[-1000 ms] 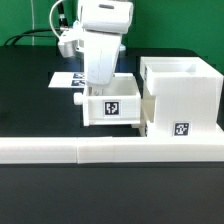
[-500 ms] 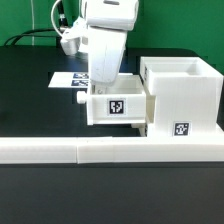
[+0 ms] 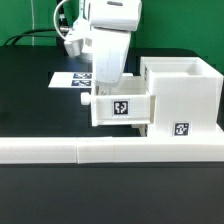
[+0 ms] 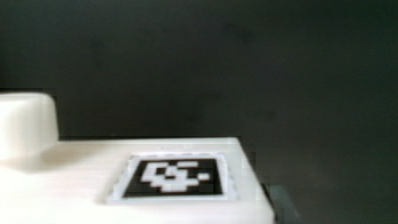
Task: Assemble drawer
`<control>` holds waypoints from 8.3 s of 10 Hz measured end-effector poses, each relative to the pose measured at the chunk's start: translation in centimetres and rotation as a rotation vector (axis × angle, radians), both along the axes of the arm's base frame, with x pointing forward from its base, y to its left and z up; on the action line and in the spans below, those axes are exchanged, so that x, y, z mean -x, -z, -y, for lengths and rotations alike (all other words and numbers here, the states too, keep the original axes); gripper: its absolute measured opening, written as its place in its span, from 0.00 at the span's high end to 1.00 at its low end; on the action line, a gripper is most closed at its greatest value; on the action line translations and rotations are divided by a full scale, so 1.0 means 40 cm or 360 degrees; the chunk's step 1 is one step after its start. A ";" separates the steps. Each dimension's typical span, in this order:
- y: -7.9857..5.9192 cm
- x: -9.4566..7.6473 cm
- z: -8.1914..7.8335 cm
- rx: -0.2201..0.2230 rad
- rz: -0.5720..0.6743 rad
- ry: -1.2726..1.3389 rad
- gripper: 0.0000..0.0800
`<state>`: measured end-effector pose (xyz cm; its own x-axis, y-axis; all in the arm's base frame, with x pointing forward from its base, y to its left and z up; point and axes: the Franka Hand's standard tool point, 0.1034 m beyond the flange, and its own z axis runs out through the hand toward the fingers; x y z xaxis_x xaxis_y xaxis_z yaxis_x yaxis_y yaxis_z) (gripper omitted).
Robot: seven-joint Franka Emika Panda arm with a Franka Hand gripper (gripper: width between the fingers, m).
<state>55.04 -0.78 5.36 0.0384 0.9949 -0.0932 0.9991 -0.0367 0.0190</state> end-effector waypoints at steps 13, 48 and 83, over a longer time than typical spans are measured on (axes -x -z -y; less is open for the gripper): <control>0.009 0.012 -0.007 0.0010 -0.0060 -0.0102 0.94; -0.050 -0.002 -0.005 0.0025 0.0016 -0.0084 0.19; -0.012 -0.043 -0.066 -0.0334 -0.0093 0.0165 0.19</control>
Offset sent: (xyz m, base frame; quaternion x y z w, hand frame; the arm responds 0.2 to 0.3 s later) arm 0.0064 0.0044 0.0027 0.0158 -0.0059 -0.0440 0.9989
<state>56.75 1.87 5.82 0.1418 0.9838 0.1101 0.9890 -0.1361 -0.0576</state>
